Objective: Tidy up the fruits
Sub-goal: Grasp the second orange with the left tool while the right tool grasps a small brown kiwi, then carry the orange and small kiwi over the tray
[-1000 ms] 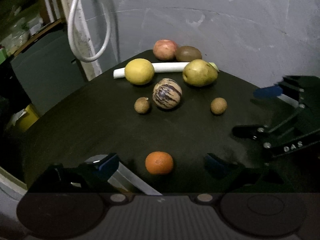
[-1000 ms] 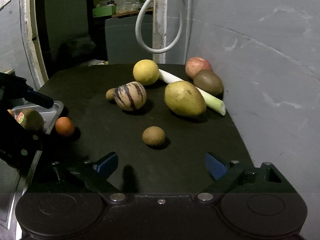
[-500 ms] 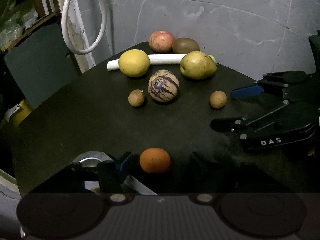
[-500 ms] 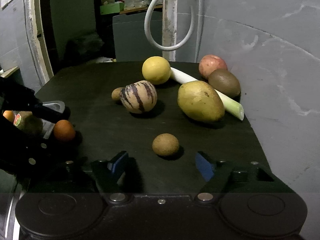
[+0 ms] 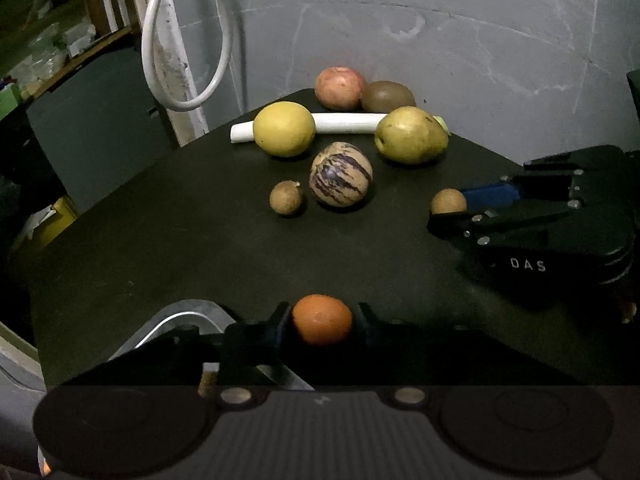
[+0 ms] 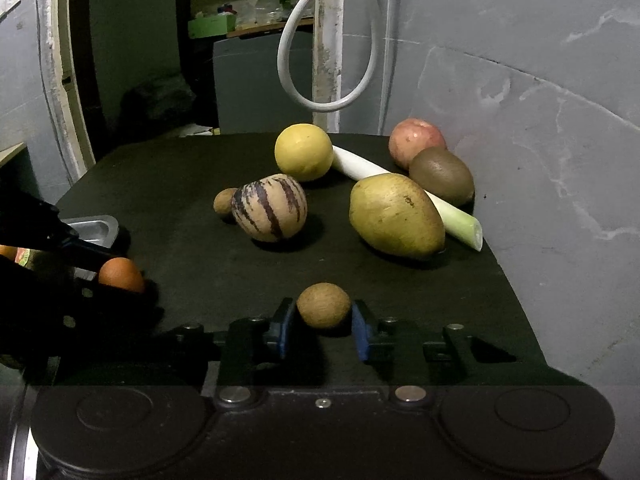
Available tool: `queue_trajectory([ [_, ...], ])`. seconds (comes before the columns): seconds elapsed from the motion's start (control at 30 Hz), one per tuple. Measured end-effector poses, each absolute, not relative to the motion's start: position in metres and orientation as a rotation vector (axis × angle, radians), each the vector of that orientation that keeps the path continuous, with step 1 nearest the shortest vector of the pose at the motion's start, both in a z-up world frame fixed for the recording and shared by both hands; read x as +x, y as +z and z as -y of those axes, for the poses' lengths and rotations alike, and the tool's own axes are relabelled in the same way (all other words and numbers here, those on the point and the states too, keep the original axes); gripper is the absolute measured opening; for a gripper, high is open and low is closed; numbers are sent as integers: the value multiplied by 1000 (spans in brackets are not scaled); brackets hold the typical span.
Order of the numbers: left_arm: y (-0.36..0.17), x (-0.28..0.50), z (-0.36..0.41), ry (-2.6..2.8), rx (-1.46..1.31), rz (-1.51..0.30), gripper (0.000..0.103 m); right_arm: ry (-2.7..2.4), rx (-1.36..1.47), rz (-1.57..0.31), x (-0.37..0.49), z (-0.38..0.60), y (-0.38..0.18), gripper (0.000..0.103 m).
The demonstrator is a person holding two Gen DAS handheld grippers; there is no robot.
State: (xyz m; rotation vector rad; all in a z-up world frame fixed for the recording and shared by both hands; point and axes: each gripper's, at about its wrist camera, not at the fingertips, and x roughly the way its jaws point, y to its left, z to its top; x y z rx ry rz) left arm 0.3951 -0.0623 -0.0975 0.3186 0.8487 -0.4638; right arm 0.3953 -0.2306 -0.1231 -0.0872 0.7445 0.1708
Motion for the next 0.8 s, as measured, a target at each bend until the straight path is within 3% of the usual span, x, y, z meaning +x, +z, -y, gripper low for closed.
queue_trajectory([
  [0.8,-69,370,53,-435,216,-805,35,226,-81,-711,346,211,-90,32],
])
